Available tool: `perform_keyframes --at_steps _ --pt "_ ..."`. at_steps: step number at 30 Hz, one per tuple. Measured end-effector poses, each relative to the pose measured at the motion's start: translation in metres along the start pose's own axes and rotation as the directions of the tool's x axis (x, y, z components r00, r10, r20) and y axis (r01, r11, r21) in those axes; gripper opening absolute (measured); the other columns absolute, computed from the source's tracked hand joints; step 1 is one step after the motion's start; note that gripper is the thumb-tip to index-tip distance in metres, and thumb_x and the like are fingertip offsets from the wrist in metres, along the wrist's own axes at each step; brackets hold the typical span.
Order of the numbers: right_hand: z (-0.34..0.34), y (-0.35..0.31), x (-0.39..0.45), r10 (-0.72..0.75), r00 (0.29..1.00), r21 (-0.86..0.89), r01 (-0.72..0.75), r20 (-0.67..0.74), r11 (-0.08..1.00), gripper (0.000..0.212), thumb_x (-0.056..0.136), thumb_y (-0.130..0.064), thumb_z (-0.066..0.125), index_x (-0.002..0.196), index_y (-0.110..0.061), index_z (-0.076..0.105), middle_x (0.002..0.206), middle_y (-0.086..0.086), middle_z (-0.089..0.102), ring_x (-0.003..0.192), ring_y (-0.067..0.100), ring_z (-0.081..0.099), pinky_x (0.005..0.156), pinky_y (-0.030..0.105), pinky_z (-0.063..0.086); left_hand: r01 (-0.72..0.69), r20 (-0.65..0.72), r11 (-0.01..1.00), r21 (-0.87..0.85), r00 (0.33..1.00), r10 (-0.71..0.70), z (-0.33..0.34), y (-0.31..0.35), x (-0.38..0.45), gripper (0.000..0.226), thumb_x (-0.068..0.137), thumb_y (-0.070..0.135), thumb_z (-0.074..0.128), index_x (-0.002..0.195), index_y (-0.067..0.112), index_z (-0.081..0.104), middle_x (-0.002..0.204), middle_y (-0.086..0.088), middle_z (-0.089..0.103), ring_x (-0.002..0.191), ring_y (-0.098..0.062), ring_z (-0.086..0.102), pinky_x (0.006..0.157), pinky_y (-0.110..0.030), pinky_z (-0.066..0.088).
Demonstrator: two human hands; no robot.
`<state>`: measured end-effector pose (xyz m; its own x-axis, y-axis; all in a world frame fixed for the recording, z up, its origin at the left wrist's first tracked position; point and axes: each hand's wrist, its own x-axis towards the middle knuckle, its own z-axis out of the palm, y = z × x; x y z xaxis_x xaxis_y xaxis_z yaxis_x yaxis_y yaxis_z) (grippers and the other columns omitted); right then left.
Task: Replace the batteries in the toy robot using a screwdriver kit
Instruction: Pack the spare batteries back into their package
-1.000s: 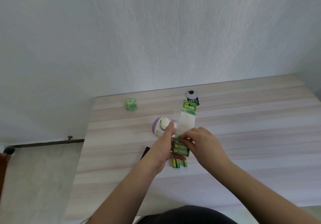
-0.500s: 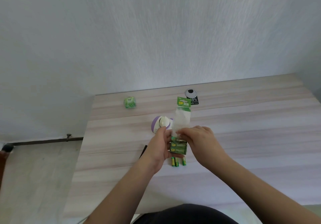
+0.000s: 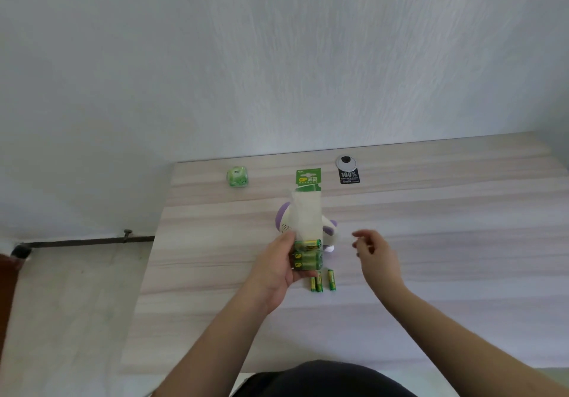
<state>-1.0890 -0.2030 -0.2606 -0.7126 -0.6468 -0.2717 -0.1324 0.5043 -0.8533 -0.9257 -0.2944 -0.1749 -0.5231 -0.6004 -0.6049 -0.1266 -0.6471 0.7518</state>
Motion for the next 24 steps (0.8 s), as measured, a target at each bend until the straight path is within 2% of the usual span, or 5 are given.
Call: perform_keyframes --at_steps 4,9,16,20,24 --pt "0.042 0.049 0.005 0.115 0.969 -0.305 -0.044 0.22 0.951 0.025 0.095 -0.026 0.051 0.118 -0.023 0.058 0.1 -0.002 0.062 0.081 0.013 0.059 0.063 0.026 0.046 0.004 -0.06 0.999 -0.045 0.998 -0.007 -0.009 0.001 -0.004 0.037 0.105 0.028 0.032 0.12 0.006 0.057 0.087 -0.009 0.069 0.068 -0.015 0.063 0.052 -0.028 0.051" --pt "0.073 0.07 0.005 0.176 0.946 -0.475 -0.027 0.271 0.88 0.03 0.095 -0.03 0.053 0.122 -0.017 0.053 0.112 0.006 0.053 0.09 0.021 0.058 0.078 0.032 0.049 0.023 -0.064 0.99 -0.139 0.997 -0.032 -0.02 0.002 -0.009 0.041 0.105 0.031 0.034 0.127 0.003 0.055 0.125 -0.03 0.058 0.079 -0.021 0.063 0.052 -0.027 0.052" --pt "0.078 0.077 0.008 0.145 0.957 -0.623 0.046 0.253 0.781 0.026 0.095 -0.022 0.049 0.12 -0.015 0.049 0.114 0.008 0.052 0.095 0.028 0.058 0.075 0.035 0.05 0.003 0.009 0.987 -0.161 1.0 -0.001 -0.033 0.002 -0.013 0.042 0.104 0.031 0.038 0.13 0.002 0.054 0.112 -0.023 0.062 0.072 -0.019 0.065 0.051 -0.027 0.053" --pt "0.063 0.077 0.006 0.163 0.96 -0.567 -0.004 0.23 0.824 0.031 0.093 -0.02 0.052 0.124 -0.014 0.049 0.112 0.007 0.057 0.093 0.025 0.059 0.076 0.034 0.051 -0.016 0.061 0.984 -0.175 0.998 0.027 -0.033 0.003 -0.014 0.041 0.101 0.033 0.044 0.126 0.004 0.058 0.117 -0.028 0.059 0.073 -0.02 0.062 0.051 -0.026 0.052" --pt "0.033 0.047 -0.004 0.097 0.982 -0.249 -0.055 0.16 0.967 0.027 0.091 -0.02 0.059 0.117 -0.015 0.056 0.088 -0.001 0.063 0.076 0.014 0.06 0.06 0.025 0.047 -0.034 0.131 0.983 -0.181 0.99 0.058 -0.027 0.008 -0.017 0.034 0.097 0.034 0.045 0.112 0.011 0.067 0.11 -0.023 0.061 0.072 -0.018 0.062 0.049 -0.024 0.049"
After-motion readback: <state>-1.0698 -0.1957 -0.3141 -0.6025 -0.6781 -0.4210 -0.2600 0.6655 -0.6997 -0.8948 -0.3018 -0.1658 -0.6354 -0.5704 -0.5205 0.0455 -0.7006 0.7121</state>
